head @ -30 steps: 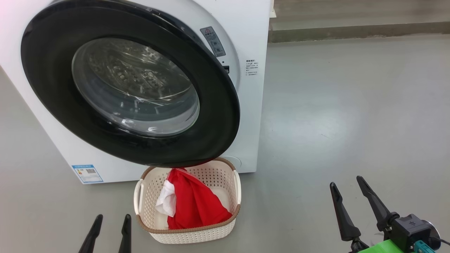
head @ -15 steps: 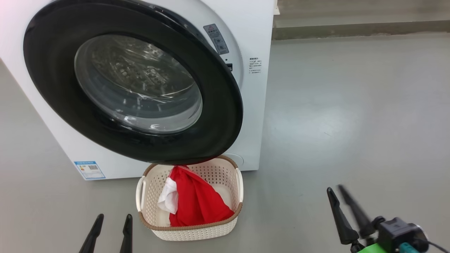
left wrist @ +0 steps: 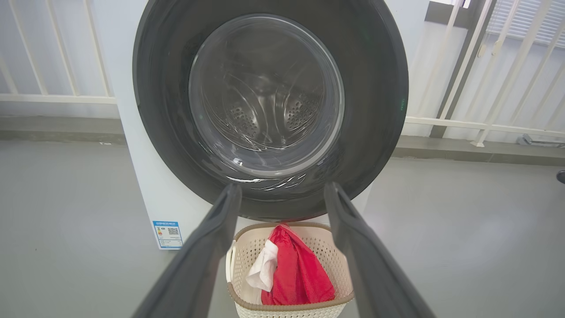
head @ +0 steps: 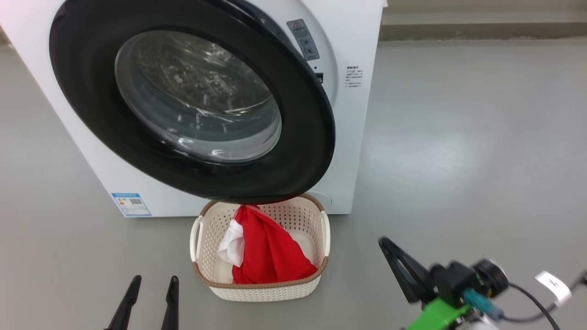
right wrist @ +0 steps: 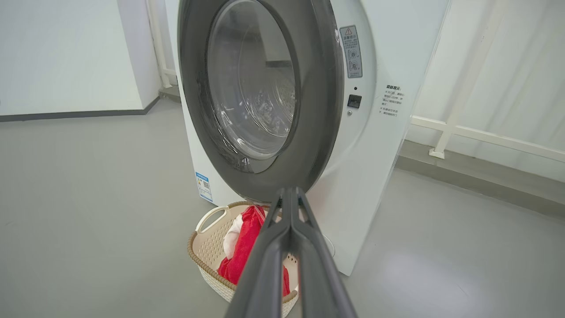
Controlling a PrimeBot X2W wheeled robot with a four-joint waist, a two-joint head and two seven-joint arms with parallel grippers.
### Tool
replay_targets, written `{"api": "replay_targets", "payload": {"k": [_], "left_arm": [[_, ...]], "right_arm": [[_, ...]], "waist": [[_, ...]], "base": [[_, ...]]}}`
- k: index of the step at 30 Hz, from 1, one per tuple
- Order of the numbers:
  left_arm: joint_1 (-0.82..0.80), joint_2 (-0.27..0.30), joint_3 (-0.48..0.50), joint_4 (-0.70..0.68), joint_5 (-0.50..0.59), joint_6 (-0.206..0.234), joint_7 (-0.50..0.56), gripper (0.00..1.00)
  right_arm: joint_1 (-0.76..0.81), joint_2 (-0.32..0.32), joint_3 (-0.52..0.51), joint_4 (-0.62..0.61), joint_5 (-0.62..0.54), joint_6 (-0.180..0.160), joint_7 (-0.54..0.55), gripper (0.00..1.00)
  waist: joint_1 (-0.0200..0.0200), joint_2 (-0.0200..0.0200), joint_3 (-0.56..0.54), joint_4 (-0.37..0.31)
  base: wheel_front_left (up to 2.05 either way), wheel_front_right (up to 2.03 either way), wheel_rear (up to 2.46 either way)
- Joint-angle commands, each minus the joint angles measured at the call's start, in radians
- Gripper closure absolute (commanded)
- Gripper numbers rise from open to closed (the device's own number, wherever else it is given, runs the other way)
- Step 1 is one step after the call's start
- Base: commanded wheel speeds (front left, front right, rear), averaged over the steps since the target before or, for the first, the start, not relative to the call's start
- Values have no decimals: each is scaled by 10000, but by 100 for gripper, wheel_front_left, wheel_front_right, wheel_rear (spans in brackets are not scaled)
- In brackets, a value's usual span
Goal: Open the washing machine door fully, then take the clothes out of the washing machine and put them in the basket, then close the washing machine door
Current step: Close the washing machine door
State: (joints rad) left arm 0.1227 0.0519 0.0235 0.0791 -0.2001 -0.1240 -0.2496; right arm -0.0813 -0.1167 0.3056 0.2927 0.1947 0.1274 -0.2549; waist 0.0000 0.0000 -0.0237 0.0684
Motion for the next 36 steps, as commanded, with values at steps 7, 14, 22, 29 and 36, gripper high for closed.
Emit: {"api": "replay_targets", "payload": {"k": [7,14,22,29,36], "left_arm": [[-655,22,125,-276,152,-47,-122,0],[-1018,16,-11,-292,264,-54,-122,0],[-1518,38,-297,-317,180,-63,-122,0],[-2011,76,-406,-214,220,-65,-122,0],[-2311,81,-313,-98,657,-30,-122,0]], "right_arm": [[-2387,-174,1394,630,829,33,522,100],[-3915,-321,1956,1320,1348,33,746,100],[-5670,-670,2192,2153,2069,33,817,100],[-7014,-887,2364,2782,2360,33,433,100],[-7994,-846,3057,3501,2936,33,120,100]], "waist": [[0,0,633,460],[0,0,1177,803],[0,0,1941,1147],[0,0,2585,1366],[0,0,2802,1467]], "base": [[0,0,0],[0,0,0],[0,0,0],[0,0,0],[0,0,0]]}}
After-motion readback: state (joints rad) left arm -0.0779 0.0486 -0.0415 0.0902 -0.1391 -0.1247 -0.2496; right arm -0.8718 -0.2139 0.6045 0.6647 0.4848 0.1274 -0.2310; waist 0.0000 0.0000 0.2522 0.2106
